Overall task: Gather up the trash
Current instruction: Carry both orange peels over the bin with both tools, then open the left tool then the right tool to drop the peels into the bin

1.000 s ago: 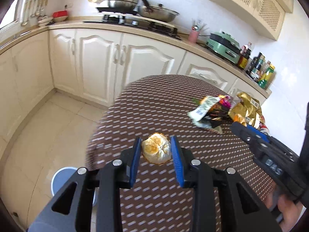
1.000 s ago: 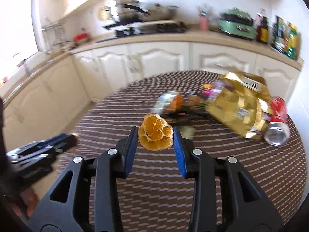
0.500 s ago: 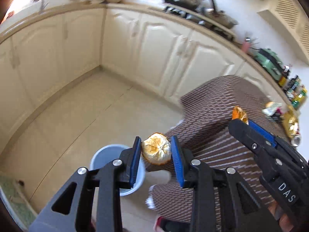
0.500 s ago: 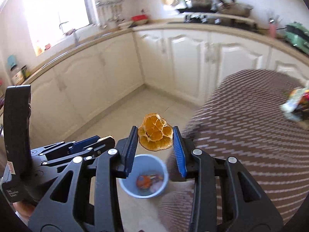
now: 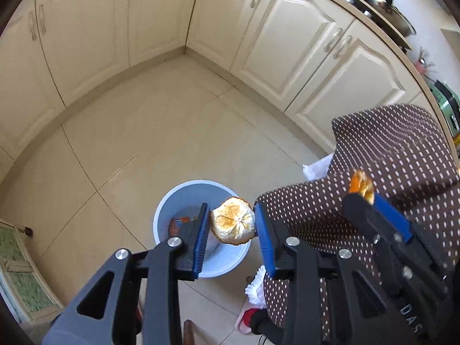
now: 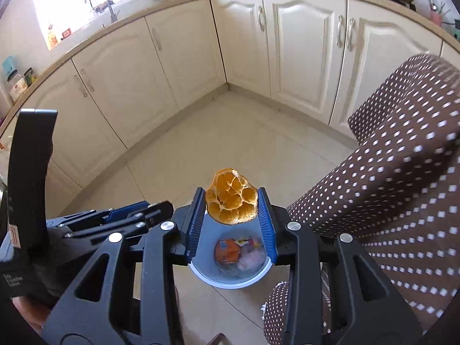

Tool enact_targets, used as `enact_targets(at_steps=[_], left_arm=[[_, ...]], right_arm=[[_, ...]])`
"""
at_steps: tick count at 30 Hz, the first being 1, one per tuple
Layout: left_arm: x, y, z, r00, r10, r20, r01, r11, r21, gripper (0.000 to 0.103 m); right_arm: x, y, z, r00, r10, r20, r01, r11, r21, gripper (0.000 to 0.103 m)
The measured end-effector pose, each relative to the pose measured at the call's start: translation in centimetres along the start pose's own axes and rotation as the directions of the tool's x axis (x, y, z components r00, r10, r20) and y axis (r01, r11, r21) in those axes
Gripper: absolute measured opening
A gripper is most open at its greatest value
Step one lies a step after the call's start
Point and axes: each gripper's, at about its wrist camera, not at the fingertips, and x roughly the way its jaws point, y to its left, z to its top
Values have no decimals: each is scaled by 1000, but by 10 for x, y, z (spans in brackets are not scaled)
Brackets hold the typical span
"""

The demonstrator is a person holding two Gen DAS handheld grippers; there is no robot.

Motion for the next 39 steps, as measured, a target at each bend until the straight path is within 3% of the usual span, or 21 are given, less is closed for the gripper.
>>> enact_targets(at_steps=[4, 8, 16, 29, 34, 39], left_arm=[[15, 8, 8, 1000, -8, -25, 7, 1000, -22, 43], [22, 15, 6, 999, 0, -33, -2, 999, -34, 46], [31, 32, -2, 998, 22, -64, -26, 998, -61, 47], [23, 54, -2, 998, 35, -52, -40, 994, -103, 47], [15, 51, 0, 999, 37, -36, -40, 994, -105, 47], [4, 44, 1, 999, 33, -21, -34, 995, -95, 47]], right_arm=[[17, -1, -3, 1000, 9, -27, -8, 1000, 20, 36], [29, -5, -1, 999, 14, -49, -13, 1000, 23, 36], [46, 0, -4, 996, 22, -85, -21, 1000, 22, 37], [68, 16, -4, 994, 39, -105, -37, 999, 23, 38], [64, 14, -3, 996, 23, -91, -21, 1000, 18, 48], [52, 12, 0, 997, 17, -74, -15, 1000, 17, 49]])
